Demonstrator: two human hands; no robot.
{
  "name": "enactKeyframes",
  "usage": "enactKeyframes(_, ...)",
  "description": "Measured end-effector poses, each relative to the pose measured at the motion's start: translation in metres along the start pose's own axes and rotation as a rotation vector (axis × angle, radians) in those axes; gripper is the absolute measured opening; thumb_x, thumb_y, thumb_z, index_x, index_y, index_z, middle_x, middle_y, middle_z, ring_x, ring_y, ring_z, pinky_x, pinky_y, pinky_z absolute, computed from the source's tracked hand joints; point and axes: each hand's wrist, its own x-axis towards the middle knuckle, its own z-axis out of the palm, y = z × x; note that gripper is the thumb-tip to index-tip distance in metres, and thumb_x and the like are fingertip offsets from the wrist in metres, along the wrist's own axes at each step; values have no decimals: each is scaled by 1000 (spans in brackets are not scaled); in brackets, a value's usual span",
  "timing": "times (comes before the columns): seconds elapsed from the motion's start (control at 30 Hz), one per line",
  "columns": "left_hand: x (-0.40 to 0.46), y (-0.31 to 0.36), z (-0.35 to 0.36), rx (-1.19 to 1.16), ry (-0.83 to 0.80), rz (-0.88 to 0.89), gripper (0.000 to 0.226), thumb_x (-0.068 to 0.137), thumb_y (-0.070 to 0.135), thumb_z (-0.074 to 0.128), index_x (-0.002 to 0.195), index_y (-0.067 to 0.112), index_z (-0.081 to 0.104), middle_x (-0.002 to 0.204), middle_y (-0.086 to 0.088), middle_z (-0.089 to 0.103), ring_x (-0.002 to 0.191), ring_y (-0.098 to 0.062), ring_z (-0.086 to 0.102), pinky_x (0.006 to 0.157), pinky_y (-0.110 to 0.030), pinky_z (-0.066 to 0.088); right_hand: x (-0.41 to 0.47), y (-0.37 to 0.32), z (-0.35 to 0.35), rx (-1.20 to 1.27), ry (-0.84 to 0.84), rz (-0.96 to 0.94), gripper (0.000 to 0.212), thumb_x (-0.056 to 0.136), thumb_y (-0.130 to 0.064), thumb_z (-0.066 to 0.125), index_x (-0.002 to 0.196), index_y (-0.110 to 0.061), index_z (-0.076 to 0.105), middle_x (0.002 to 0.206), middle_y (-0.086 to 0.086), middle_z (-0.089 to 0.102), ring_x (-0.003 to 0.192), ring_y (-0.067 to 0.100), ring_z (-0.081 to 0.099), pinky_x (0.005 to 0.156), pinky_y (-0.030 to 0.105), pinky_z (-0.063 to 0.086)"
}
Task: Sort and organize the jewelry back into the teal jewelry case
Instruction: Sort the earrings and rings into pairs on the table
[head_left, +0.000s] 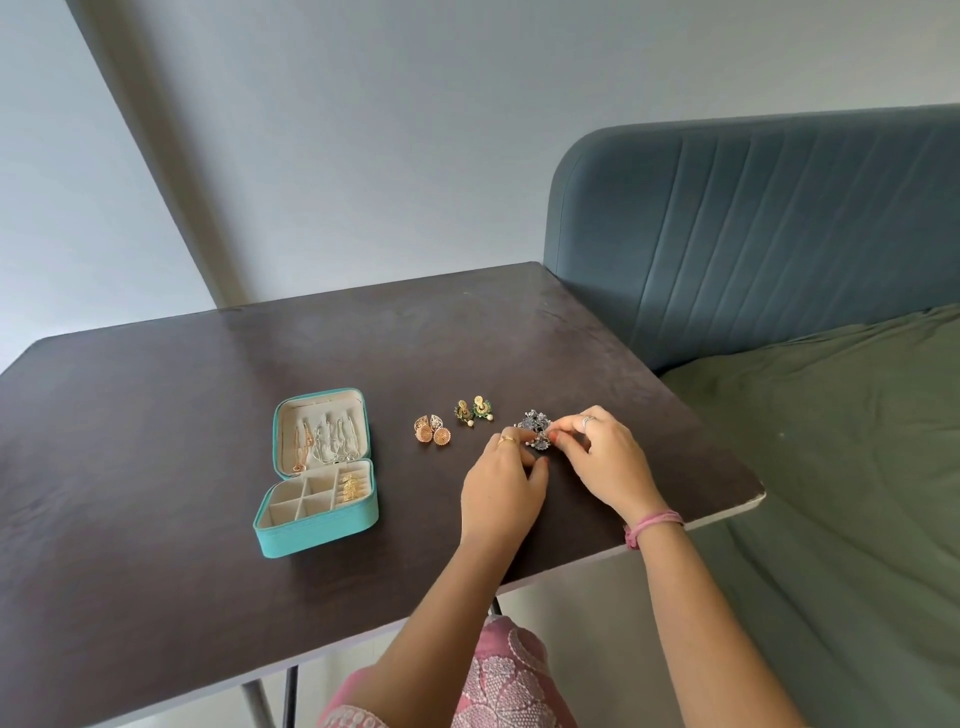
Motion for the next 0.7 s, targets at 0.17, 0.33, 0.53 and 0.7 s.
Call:
enactKeyframes(0.17, -1, -1, -4, -123, 31, 11, 16, 90, 25, 57, 106, 22, 57, 107, 15, 59, 80, -3, 54, 72, -22, 40, 3, -4, -8, 245, -37, 160, 16, 90, -28, 60, 97, -22, 72, 98, -7, 59, 84, 8, 56, 78, 26, 46)
enactKeyframes(0.33, -1, -5, -4, -334, 45, 33, 31, 88, 18, 61, 116, 29, 59, 102, 14, 59, 54, -5, 48, 66, -19, 44, 16, -12, -29, 608, -183, 452, 14, 81, -22, 69, 86, -9, 71, 73, -3, 56, 59, 8, 46, 54, 21, 36)
enactKeyframes(0.53, -2, -6, -11, -565, 13, 90, 31, 91, 17, 62, 121, 23, 61, 114, 11, 61, 85, 5, 59, 82, -9, 44, 21, -24, -40, 676, -286, 572, 13, 77, -20, 73, 82, -9, 66, 62, -3, 54, 53, 8, 38, 51, 23, 27)
enactKeyframes(0.7, 1, -3, -18, -638, 22, 97, 25, 92, 21, 62, 117, 22, 65, 110, 6, 66, 89, 1, 60, 84, -14, 47, 19, -38, -42, 664, -338, 532, 12, 79, -19, 70, 75, -11, 63, 59, -3, 51, 52, 8, 36, 51, 24, 25)
